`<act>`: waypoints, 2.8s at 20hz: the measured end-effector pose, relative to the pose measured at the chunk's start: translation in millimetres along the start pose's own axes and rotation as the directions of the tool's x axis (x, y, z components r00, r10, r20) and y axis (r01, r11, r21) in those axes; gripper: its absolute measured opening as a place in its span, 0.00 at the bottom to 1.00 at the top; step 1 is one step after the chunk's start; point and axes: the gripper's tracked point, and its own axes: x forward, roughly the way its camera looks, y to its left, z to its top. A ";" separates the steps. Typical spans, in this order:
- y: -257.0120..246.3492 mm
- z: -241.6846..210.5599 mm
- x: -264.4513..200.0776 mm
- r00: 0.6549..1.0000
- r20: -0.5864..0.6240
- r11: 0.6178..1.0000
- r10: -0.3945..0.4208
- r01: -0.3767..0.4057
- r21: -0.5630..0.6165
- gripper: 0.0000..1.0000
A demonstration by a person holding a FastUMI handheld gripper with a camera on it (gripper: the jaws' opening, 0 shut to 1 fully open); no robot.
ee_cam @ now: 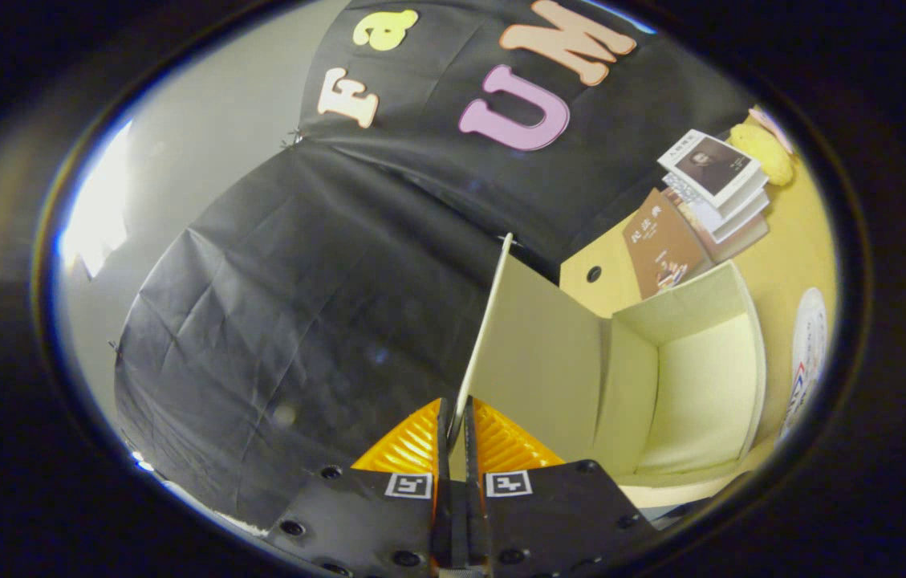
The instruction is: Open the storage box then place both shoes into the box .Put the left shoe in first, then the right shoe, with the right side of both shoes facing outward in a uniform manner.
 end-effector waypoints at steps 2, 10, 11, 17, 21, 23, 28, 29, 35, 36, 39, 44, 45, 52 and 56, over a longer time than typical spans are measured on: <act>8.3 -13.5 16.3 0.999 -0.034 1.000 0.007 -0.007 -0.015 0.11; 27.1 -41.6 53.7 0.995 -0.093 0.999 0.022 -0.025 -0.030 0.18; 30.5 -42.2 50.1 0.995 -0.090 0.999 0.030 -0.033 -0.031 0.27; 29.6 -54.0 54.5 0.991 -0.126 0.998 0.039 -0.046 -0.049 0.75; 7.3 -48.4 38.9 0.992 -0.121 0.996 -0.024 0.013 -0.091 0.99; -5.8 -38.7 33.5 0.994 -0.094 0.994 -0.055 0.046 -0.095 0.99; -72.5 -0.6 1.4 0.972 0.030 0.957 -0.235 0.236 -0.165 0.99; -89.6 9.4 -7.6 0.959 0.063 0.943 -0.277 0.283 -0.172 0.99; -179.7 41.9 -72.7 0.838 0.219 0.831 -0.500 0.535 -0.153 0.99; -192.1 43.0 -84.0 0.813 0.235 0.803 -0.533 0.574 -0.162 0.99; -224.4 44.8 -114.9 0.743 0.264 0.725 -0.615 0.664 -0.181 1.00; -287.2 37.6 -167.8 0.618 0.277 0.575 -0.736 0.786 -0.228 1.00; -303.3 29.9 -177.0 0.596 0.260 0.547 -0.760 0.802 -0.240 1.00; -375.2 -30.5 -199.7 0.540 0.088 0.504 -0.837 0.823 -0.262 0.99; -393.9 -32.8 -199.1 0.523 0.056 0.490 -0.850 0.825 -0.281 0.92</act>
